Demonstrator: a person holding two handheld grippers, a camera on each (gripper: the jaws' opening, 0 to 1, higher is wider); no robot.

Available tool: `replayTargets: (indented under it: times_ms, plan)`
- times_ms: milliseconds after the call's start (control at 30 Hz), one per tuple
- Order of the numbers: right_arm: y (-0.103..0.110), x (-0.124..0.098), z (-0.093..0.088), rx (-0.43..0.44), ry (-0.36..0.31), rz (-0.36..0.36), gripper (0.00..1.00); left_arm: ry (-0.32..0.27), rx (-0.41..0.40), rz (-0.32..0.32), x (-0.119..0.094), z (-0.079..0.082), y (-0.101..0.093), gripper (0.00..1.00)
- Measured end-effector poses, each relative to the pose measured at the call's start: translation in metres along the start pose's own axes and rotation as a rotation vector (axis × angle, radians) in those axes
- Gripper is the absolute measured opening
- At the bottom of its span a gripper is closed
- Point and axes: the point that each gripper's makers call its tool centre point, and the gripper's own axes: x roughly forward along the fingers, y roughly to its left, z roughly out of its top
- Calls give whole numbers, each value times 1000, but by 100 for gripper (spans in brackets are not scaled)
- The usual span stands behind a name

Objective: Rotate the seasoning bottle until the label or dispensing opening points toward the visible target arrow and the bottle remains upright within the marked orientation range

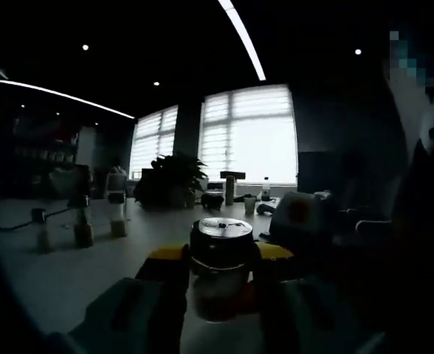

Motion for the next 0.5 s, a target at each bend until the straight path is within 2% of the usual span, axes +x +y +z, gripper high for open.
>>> replayTargets:
  times_ms: [33,67,100,167,267,333,400,500]
  plan:
    - [0,0,0,-2,-1,-7,32,-4,-1,5,1,1,-3,35]
    - [-5,1,3,-18,-15,-48,31,-11,-1,15,1,2,-2,35]
    - [-8,1,4,-22,-25,-79,31,-33,19,68,1,7,3,35]
    - [-15,1,4,-7,-34,-143,31,-29,41,122,2,8,7,35]
    - [-17,2,8,14,-67,-191,31,-37,51,149,4,11,5,35]
    - [-17,2,12,-2,-80,-217,31,-55,48,167,5,15,5,35]
    - [-17,2,15,-31,-87,-246,31,-80,12,196,6,18,6,35]
    - [-18,2,14,-38,-90,-272,31,-73,26,225,6,16,7,36]
